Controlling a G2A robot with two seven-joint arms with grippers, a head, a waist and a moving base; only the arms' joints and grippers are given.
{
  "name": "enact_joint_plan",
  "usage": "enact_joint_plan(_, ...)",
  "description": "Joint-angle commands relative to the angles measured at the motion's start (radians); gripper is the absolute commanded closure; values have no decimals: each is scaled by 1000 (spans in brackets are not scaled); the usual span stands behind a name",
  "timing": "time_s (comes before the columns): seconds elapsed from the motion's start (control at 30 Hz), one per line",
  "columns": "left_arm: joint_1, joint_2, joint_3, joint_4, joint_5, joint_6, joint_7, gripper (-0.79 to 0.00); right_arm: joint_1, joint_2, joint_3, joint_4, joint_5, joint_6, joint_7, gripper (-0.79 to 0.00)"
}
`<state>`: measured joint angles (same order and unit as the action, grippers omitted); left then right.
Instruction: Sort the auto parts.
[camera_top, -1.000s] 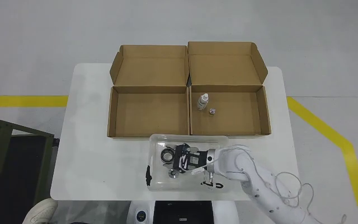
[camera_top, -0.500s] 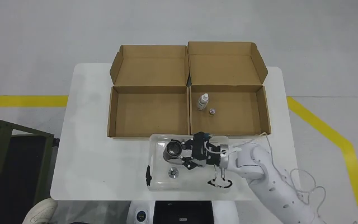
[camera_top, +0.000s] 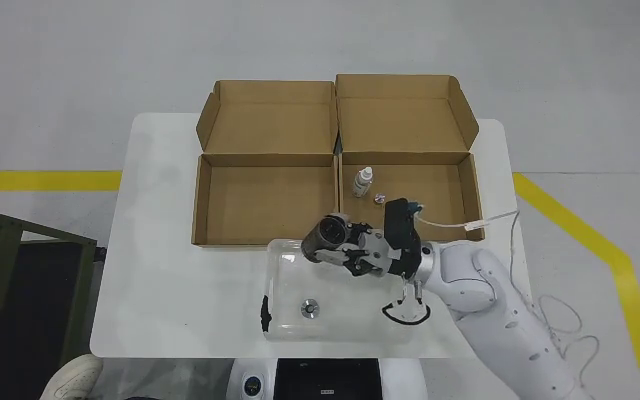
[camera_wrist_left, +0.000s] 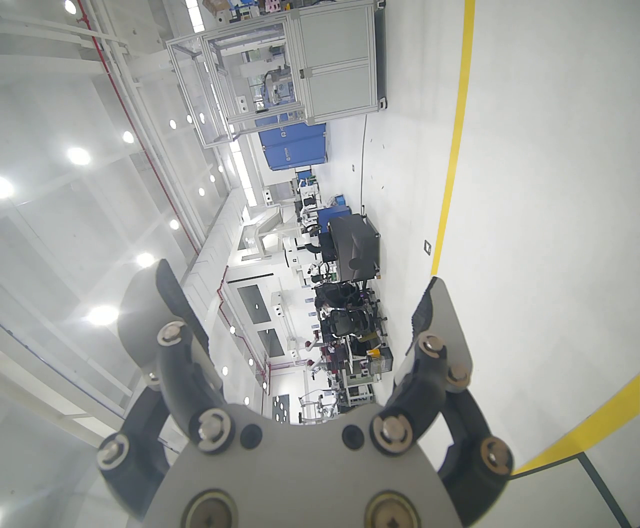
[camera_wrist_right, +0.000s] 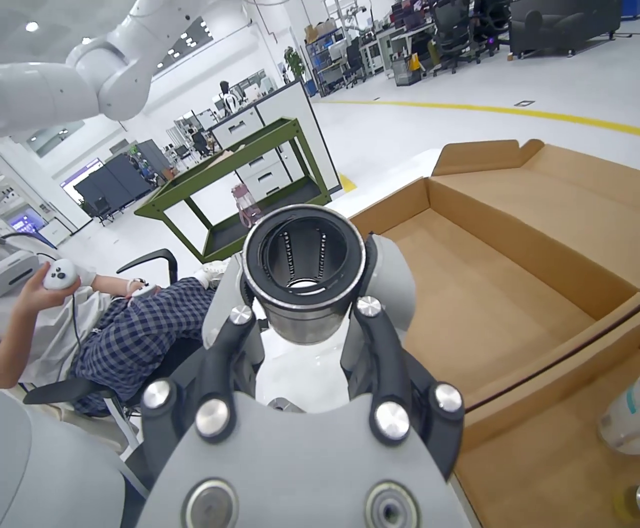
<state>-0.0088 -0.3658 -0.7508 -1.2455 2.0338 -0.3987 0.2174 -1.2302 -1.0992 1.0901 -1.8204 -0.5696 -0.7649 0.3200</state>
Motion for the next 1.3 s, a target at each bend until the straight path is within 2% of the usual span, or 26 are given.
enact_joint_plan(0.0, 0, 0, 0, 0, 0, 0, 0, -785, 1, 0, 5, -2, 14, 8, -2, 0)
enact_joint_plan(0.5, 0, 0, 0, 0, 0, 0, 0, -785, 25, -1, 32, 33, 106, 22, -7, 0)
enact_joint_plan(1.27, 0, 0, 0, 0, 0, 0, 0, -785, 24, -1, 35, 35, 106, 27, -6, 0)
